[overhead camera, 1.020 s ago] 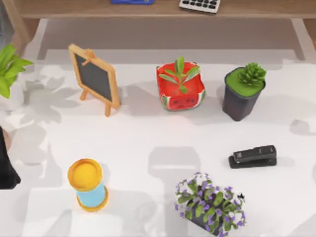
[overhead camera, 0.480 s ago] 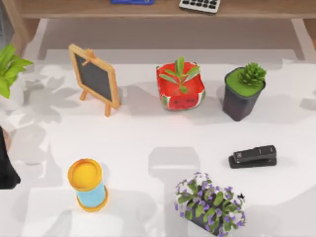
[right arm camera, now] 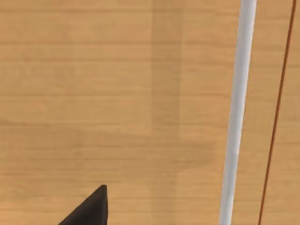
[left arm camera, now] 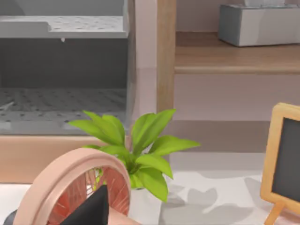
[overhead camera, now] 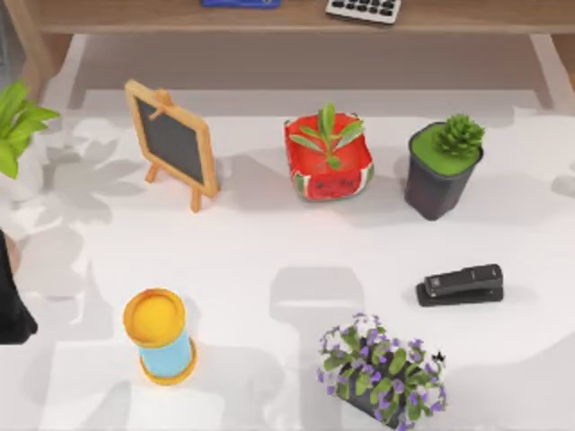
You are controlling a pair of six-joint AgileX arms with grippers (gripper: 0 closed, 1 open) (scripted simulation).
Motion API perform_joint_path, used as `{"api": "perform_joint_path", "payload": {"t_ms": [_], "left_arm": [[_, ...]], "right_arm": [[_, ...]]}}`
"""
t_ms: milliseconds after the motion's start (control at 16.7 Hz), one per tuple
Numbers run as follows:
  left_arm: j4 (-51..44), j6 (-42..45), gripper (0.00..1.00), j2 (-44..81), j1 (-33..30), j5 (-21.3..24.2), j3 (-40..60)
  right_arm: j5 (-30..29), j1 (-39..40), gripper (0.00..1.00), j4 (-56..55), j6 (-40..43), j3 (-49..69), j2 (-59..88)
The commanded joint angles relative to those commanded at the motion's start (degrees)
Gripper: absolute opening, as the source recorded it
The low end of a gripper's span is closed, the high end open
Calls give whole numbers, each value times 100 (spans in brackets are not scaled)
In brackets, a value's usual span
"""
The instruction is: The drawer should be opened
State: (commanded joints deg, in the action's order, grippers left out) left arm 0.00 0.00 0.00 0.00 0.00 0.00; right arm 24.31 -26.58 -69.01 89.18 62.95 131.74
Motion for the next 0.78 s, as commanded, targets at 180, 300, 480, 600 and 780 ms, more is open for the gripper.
{"api": "perform_joint_path", "payload": {"t_ms": [180, 300, 480, 600, 780], "left_arm": [[0, 0, 100, 0, 0, 0, 0], [0, 0, 100, 0, 0, 0, 0], [0, 0, 100, 0, 0, 0, 0], [0, 0, 100, 0, 0, 0, 0], [0, 0, 100, 0, 0, 0, 0]], "right_arm": [[-58, 75, 100, 144, 8, 290, 137], [-115, 131, 100, 272, 10, 530, 250], [-148, 162, 100, 344, 11, 662, 310], [-148, 162, 100, 344, 11, 662, 310], [-148, 162, 77, 344, 11, 662, 310]]}}
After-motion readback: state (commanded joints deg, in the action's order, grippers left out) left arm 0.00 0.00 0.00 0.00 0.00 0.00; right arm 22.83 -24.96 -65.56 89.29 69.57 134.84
